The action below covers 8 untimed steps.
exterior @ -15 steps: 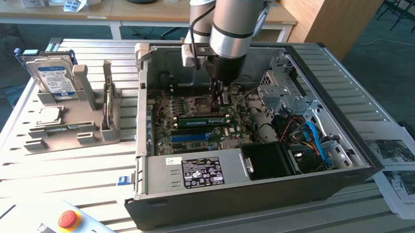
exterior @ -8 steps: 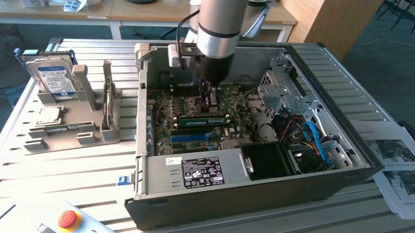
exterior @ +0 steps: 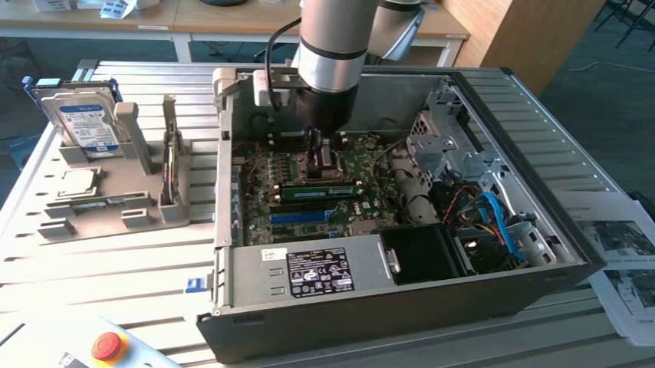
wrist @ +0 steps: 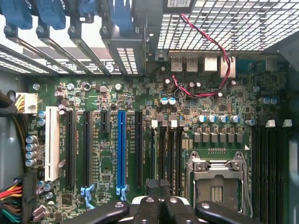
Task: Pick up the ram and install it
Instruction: 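Press down the ram until it locks into place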
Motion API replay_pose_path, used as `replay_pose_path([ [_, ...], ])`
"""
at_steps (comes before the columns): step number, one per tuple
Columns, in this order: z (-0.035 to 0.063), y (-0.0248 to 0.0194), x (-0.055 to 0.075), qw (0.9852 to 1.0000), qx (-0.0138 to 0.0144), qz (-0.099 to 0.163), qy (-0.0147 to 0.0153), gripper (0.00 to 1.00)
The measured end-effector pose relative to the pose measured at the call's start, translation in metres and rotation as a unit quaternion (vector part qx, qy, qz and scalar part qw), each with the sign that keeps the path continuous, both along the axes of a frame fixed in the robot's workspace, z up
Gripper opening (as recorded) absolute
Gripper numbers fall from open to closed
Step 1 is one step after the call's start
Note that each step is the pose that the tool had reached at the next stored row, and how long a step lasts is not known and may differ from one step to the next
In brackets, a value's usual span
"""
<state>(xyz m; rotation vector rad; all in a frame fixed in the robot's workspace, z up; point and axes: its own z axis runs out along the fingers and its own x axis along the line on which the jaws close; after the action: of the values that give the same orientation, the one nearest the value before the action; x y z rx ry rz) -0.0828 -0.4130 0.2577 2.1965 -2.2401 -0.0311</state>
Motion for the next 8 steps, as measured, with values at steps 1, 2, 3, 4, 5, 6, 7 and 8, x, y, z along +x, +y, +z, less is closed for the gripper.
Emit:
replay_pose_path([
  [1, 0.0, 0.0, 0.0, 1.0, 0.0, 0.0, 0.0, 0.1],
  [2, 0.0, -0.0001, 0.0, 1.0, -0.0001, 0.0, 0.0001, 0.1],
  [3, -0.0006, -0.0001, -0.0001, 1.0, 0.0, 0.0, 0.0, 0.1],
  [4, -0.0015, -0.0001, -0.0001, 1.0, -0.0001, 0.0, 0.0001, 0.1],
  [5, -0.0025, 0.0, 0.0, 1.0, 0.0, 0.0, 0.0002, 0.1],
  [6, -0.0036, 0.0, -0.0001, 1.0, 0.0, 0.0, 0.0003, 0.1],
  [7, -0.0046, 0.0, -0.0001, 1.0, 0.0, 0.0, 0.0005, 0.1],
  [8, -0.0056, 0.0, 0.0, 1.0, 0.0, 0.0, 0.0006, 0.1],
])
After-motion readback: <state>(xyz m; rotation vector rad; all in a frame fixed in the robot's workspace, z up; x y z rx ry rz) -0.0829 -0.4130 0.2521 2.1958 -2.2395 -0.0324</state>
